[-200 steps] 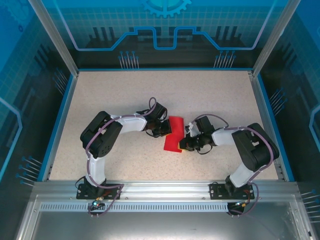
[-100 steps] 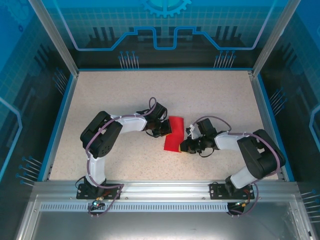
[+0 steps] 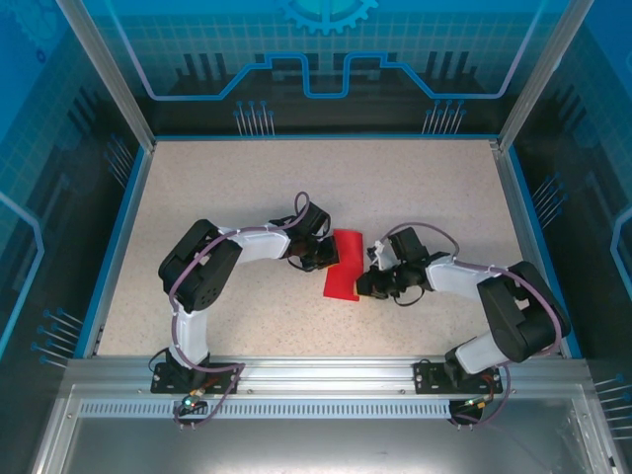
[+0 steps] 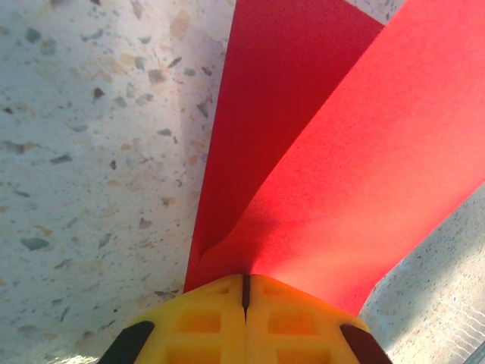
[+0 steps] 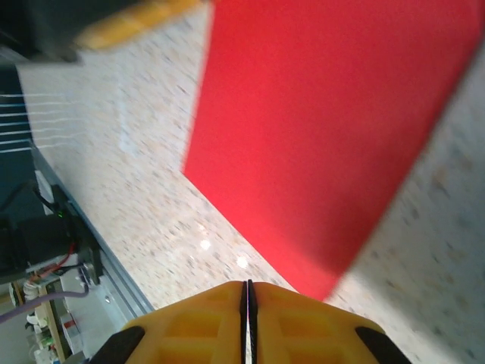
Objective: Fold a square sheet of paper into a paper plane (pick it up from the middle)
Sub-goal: Fold the square sheet of paper in half at the center of the table.
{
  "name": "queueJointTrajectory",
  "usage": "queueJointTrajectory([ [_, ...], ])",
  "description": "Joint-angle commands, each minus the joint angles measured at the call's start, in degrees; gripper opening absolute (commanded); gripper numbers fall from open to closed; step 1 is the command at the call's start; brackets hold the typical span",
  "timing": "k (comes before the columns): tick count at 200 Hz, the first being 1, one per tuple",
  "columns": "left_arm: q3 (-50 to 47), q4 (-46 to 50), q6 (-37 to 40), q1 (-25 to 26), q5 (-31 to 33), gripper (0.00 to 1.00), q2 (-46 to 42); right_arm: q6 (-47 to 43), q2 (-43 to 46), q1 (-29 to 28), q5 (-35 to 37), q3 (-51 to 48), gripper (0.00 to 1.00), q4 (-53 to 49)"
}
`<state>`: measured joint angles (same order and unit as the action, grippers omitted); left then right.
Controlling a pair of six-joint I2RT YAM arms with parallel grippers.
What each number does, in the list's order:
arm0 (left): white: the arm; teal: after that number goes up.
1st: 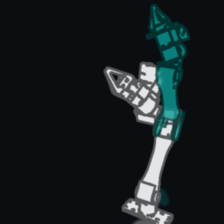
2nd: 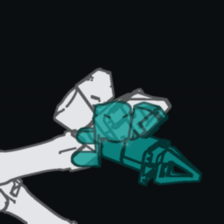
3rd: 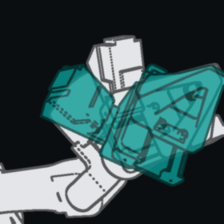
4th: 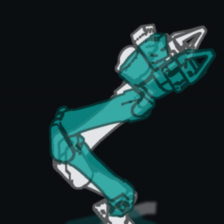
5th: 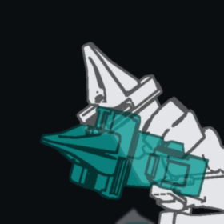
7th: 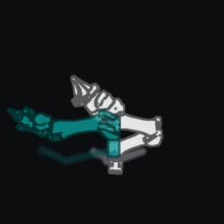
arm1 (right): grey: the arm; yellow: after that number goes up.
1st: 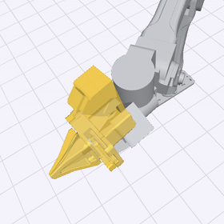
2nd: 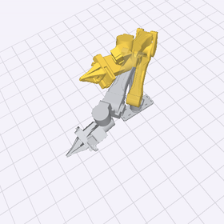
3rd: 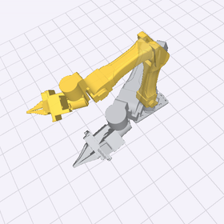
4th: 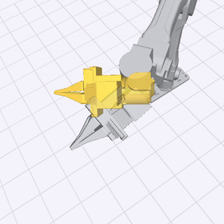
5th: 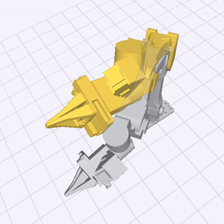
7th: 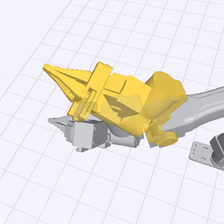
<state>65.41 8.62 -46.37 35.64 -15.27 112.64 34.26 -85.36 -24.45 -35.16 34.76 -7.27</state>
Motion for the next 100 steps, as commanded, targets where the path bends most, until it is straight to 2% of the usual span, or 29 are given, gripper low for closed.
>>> queueJointTrajectory([
  [1,-2.2,6.0,1.6,0.7,3.9,0.00,4.0,0.6,-1.4,-0.1,-1.2,3.6,0.12,-0.6],
  [46,-2.1,6.1,1.5,0.7,4.0,0.00,4.1,0.0,-9.2,-0.8,-1.6,1.3,0.11,0.9],
  [68,-2.3,6.2,1.7,0.6,4.0,0.00,4.2,-1.8,-9.6,-0.8,-2.3,-1.3,0.12,0.8],
  [100,-1.5,7.2,2.1,0.7,3.9,0.00,4.8,-1.1,-6.8,1.7,-1.8,0.9,0.11,-1.4],
])
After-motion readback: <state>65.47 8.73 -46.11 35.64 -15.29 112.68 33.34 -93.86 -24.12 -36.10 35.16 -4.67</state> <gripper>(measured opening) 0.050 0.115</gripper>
